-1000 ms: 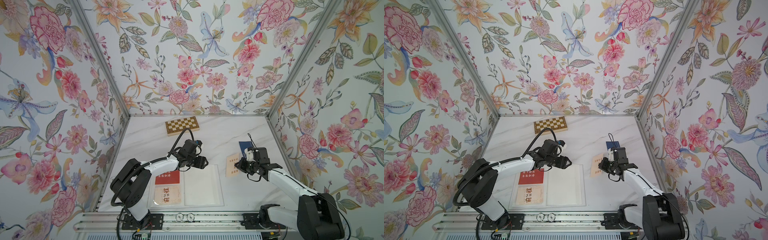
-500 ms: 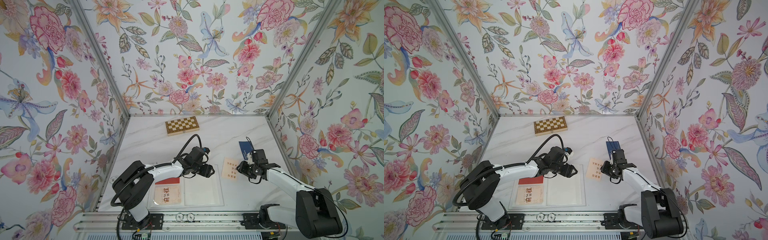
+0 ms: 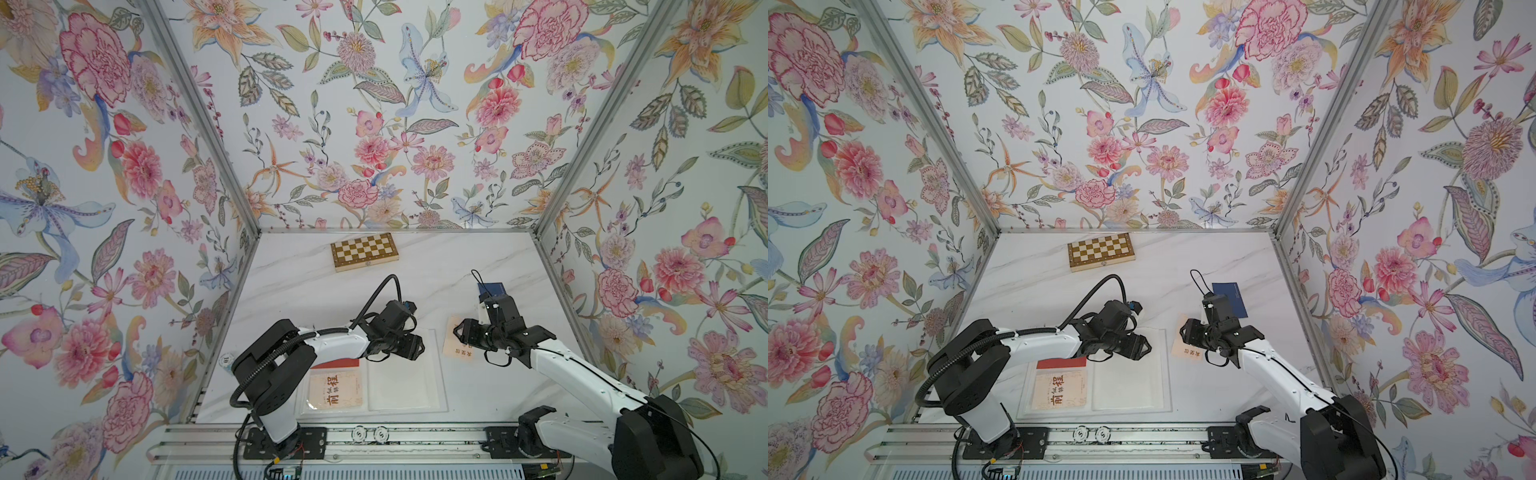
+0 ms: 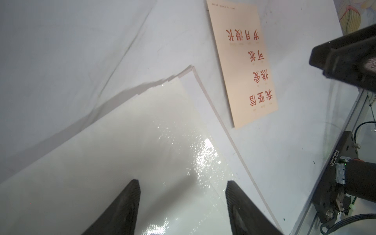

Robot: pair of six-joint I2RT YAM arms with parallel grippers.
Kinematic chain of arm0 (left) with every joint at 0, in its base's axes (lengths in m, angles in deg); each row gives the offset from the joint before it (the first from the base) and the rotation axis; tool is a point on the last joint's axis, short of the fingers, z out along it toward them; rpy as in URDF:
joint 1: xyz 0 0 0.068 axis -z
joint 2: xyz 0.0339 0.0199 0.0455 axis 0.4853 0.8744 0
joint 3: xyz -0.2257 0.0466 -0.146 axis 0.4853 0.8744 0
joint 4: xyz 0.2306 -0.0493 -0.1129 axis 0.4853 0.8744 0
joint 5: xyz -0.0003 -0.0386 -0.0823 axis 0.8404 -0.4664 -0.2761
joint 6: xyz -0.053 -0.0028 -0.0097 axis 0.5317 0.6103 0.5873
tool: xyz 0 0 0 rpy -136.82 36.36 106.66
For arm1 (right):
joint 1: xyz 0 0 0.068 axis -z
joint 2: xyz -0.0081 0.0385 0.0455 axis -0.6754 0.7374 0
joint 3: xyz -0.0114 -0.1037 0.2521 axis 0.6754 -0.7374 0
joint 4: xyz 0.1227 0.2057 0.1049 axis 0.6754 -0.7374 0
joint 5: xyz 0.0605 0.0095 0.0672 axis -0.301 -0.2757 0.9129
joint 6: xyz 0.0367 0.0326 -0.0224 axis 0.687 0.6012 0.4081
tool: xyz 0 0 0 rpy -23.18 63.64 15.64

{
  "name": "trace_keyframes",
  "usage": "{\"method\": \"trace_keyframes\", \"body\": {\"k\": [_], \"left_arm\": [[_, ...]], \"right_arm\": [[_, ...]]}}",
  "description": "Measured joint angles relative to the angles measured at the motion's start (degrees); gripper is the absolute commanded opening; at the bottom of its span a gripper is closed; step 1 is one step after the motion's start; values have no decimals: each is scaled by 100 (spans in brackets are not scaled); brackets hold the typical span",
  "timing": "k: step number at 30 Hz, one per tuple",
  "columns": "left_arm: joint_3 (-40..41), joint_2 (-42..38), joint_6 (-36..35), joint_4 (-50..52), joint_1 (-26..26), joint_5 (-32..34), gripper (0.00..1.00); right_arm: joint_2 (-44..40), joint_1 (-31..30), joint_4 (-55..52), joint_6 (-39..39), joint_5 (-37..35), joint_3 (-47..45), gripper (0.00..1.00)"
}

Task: Place the photos into the photo albums
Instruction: Turn the page of the photo album at the center of the board.

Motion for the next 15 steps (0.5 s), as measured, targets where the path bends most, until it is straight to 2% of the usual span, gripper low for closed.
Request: {"method": "trace_keyframes", "body": {"k": [6,15], "left_arm": [[479,-426,2,-20,-103,153,66],[1091,-1045,2,-35,-365,275,66]], "right_arm": [[605,-798,293,192,0,304,50],[1403,-1475,706,409,68,708,45]]}}
